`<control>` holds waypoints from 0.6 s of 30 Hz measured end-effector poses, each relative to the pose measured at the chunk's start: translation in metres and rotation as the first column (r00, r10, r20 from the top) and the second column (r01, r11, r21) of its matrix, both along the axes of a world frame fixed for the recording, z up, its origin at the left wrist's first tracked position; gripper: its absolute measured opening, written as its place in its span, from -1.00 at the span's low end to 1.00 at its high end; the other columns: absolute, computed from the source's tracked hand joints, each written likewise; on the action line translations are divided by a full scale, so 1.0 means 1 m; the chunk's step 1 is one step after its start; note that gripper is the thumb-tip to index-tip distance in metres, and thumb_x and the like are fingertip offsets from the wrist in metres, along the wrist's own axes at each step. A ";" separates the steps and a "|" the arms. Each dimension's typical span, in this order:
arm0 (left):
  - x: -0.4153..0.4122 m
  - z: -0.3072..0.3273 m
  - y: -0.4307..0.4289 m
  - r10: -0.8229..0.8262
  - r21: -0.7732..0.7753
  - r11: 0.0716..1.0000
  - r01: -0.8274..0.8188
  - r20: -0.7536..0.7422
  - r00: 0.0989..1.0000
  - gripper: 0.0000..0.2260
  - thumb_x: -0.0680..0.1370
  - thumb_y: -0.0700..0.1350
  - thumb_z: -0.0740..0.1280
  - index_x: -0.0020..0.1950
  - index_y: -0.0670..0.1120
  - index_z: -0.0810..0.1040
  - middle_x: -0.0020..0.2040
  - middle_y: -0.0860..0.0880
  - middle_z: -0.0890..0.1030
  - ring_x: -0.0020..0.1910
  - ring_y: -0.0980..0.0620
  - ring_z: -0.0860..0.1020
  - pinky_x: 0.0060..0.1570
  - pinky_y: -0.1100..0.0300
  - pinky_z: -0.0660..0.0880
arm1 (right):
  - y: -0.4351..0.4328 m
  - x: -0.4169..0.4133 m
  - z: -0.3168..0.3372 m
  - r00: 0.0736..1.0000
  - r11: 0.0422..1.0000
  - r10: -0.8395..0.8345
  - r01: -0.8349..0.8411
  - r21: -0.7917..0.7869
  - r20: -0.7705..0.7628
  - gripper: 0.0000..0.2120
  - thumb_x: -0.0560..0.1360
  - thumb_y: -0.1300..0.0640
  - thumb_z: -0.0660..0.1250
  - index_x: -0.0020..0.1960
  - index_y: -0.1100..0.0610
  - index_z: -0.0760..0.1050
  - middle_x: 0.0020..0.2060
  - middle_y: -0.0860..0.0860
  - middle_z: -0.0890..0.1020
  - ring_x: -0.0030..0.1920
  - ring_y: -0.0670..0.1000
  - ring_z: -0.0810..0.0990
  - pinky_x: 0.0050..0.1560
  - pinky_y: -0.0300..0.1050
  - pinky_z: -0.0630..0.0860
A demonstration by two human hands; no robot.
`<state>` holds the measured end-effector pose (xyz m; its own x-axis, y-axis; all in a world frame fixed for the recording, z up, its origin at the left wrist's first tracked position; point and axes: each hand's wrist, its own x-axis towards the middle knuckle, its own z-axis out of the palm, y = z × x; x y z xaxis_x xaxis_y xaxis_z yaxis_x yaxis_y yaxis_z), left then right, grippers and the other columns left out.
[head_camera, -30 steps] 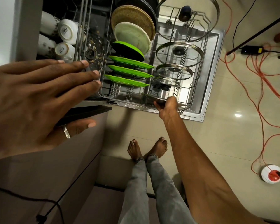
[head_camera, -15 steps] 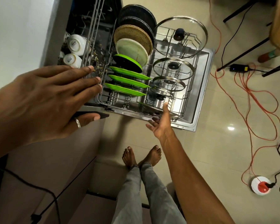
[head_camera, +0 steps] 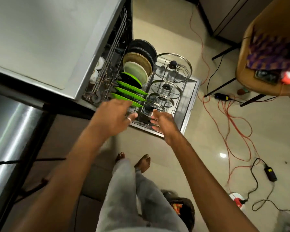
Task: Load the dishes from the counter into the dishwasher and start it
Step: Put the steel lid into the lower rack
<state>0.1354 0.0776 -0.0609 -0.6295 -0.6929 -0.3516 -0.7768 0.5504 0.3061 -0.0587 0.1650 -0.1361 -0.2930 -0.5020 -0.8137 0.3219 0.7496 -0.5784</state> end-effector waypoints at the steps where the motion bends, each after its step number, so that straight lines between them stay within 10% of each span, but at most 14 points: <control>1: -0.005 0.004 0.018 0.090 0.089 0.992 -0.086 -0.040 0.995 -0.46 0.60 0.28 0.15 0.45 -0.03 0.45 0.35 -0.11 0.57 0.33 -0.17 0.52 0.24 -0.13 0.51 | 0.005 -0.006 0.013 0.998 0.999 0.040 -0.041 -0.022 -0.052 -0.84 0.63 -0.02 0.31 0.01 0.07 0.56 0.06 0.05 0.68 0.07 0.02 0.67 0.09 0.02 0.62; 7: -0.029 0.002 0.092 0.474 0.492 0.802 -0.339 -0.179 0.862 -0.59 0.60 0.19 0.30 0.40 0.06 0.51 0.17 0.08 0.68 0.21 0.04 0.61 0.21 0.03 0.53 | 0.036 -0.034 0.035 0.855 0.947 0.313 -0.314 0.068 -0.414 -0.78 0.50 -0.10 0.33 -0.12 0.04 0.61 -0.23 -0.04 0.72 -0.12 0.05 0.70 0.01 0.11 0.64; 11: -0.057 -0.014 0.091 0.605 0.559 0.723 -0.405 -0.229 0.763 -0.62 0.58 0.20 0.30 0.31 0.05 0.57 0.11 0.08 0.71 0.11 0.10 0.65 0.17 0.04 0.57 | 0.028 -0.053 0.050 0.652 0.831 0.519 -0.537 0.147 -0.553 -0.77 0.60 0.04 0.33 0.21 0.10 0.54 -0.03 -0.01 0.67 -0.03 0.02 0.62 -0.11 -0.23 0.39; 18: -0.106 -0.017 0.053 0.676 0.521 0.686 -0.508 -0.198 0.710 -0.70 0.64 0.13 0.26 0.29 0.03 0.57 0.04 -0.02 0.70 -0.03 -0.01 0.64 0.00 0.01 0.58 | -0.009 -0.105 0.067 0.225 0.514 0.714 -0.812 0.278 -0.662 -0.54 0.62 0.02 0.27 0.45 0.19 0.35 0.31 0.16 0.56 0.26 0.16 0.56 0.23 0.04 0.52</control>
